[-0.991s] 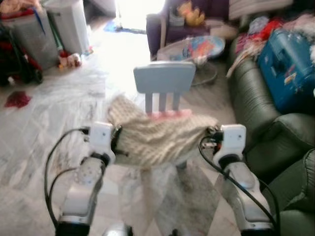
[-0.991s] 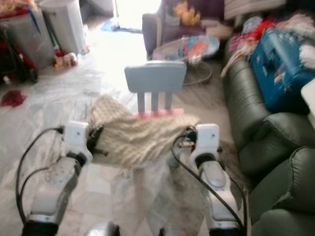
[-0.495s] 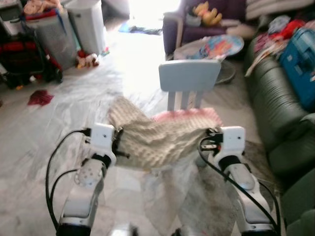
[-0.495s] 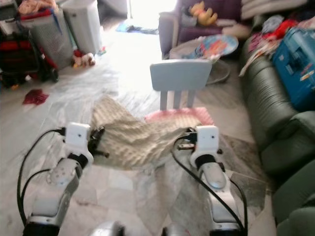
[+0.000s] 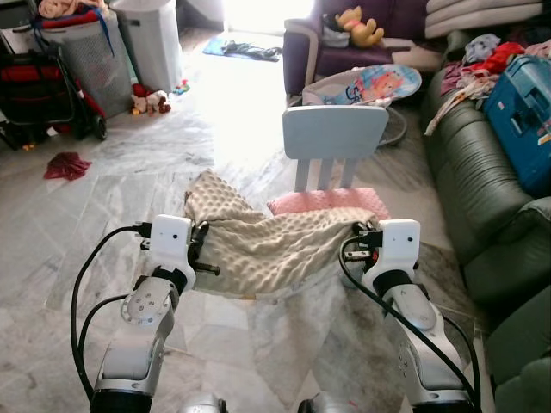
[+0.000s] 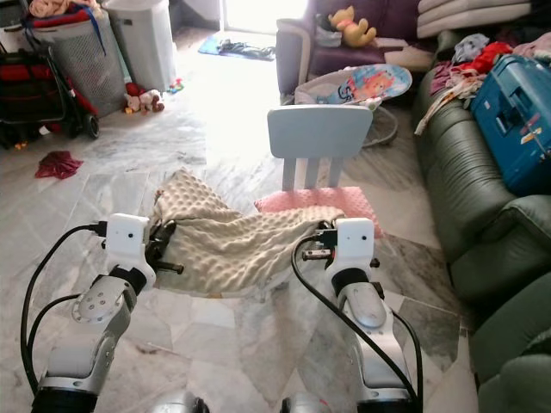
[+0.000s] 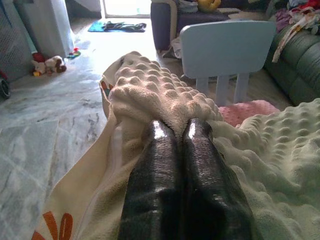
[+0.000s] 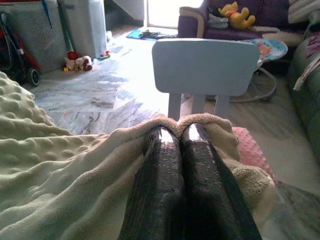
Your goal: Move the pillow to the sofa
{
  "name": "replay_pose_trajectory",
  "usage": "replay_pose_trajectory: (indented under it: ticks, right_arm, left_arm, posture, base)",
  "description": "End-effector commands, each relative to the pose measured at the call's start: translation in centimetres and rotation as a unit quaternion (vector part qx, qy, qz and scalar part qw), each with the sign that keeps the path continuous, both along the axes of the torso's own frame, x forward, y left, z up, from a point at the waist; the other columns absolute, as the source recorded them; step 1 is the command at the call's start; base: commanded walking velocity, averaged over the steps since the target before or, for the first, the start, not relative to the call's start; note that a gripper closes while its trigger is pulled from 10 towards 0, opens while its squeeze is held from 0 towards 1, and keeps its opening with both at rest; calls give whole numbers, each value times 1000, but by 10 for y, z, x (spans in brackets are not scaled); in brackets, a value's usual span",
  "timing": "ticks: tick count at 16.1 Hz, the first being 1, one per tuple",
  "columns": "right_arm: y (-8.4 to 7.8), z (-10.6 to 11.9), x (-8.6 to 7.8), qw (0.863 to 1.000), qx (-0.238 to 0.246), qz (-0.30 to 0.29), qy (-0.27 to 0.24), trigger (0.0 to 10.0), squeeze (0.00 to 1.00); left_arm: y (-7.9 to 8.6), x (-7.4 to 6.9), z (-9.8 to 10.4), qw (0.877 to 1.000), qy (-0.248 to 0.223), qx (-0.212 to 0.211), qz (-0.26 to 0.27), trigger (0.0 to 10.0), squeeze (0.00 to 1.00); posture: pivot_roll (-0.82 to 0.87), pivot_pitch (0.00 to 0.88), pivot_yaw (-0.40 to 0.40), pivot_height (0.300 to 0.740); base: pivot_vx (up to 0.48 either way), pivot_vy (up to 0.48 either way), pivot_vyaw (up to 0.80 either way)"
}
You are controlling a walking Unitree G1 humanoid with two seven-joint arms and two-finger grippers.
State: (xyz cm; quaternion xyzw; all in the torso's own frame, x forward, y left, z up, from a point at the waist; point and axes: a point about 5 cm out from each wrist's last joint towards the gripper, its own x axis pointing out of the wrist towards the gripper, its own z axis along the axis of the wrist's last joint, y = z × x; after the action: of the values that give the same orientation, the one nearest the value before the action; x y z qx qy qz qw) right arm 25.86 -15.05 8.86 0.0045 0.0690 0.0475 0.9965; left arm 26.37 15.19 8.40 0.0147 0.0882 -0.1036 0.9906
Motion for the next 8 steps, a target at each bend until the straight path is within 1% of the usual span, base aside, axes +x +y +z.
replay_pose_trajectory:
  ticks: [1,6,8]
  right_arm:
    - [-1,6,1,1000,2,-4,-10,10000,0]
    - [-1,6,1,1000,5,-2,-8,10000,0]
    - [-1,6,1,1000,6,-3,-6,10000,0]
  left_arm:
    - [-5,2,8,1000,-16,-7,-13,10000,0]
    - [-6,1,8,1000,-13,-8,-16,10000,0]
    - [-7,2,7,1000,-9,-10,-15,10000,0]
  posture:
    - [-32,0,-27,740]
    - [-32,0,-28,740]
    - [-33,0,-27,740]
  base:
    - [0,0,0]
    - [0,0,0]
    - [-264,0,0]
